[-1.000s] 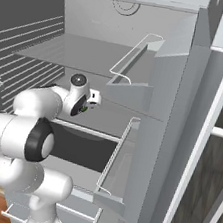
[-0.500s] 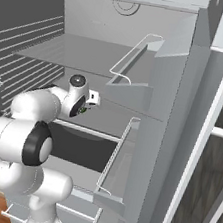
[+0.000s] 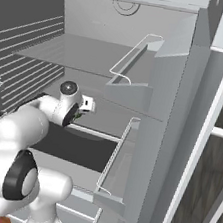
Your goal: Gather the avocado and eggplant from the fridge and place them on a tray on the dining counter. Then gather the steak and chicken drumstick from the fridge and place them on the other tray.
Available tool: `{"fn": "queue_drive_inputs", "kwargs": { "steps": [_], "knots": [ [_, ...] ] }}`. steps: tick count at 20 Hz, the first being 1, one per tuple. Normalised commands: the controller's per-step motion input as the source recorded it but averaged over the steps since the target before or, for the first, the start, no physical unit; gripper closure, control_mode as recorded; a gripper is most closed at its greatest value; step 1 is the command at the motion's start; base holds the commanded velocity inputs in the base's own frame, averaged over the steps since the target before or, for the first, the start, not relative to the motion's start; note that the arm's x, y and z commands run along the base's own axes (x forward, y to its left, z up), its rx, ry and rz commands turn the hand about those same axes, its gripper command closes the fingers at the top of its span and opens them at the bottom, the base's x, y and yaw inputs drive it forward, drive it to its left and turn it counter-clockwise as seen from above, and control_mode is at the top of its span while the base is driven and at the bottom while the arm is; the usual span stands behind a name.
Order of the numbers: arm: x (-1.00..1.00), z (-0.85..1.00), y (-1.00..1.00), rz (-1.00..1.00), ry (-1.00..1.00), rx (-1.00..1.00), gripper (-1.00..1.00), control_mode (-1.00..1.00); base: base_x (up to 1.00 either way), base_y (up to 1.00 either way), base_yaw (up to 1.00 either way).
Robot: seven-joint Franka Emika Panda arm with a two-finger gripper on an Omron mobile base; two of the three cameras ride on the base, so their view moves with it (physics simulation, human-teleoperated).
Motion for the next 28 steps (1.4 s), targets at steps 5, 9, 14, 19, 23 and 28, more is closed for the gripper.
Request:
{"fn": "queue_drive_inputs", "kwargs": {
  "steps": [5,9,14,19,23,28],
  "knots": [
    [-0.40,0.69,-0.03,-0.11,0.00,0.00,1.00,-1.00,0.00,0.00,0.00],
    [-0.47,0.91,-0.13,-0.15,0.07,0.03,1.00,-1.00,0.00,0.00,0.00],
    [-0.59,0.84,-0.18,-0.13,0.15,0.07,1.00,-1.00,0.00,0.00,0.00],
    [-0.91,0.58,-0.09,-0.08,0.11,0.08,1.00,-1.00,0.00,0.00,0.00],
    [-1.00,0.45,-0.06,-0.07,0.08,0.11,1.00,-1.00,0.00,0.00,0.00],
    [-1.00,0.46,-0.03,-0.09,0.10,0.11,1.00,-1.00,0.00,0.00,0.00]
  ]
}}
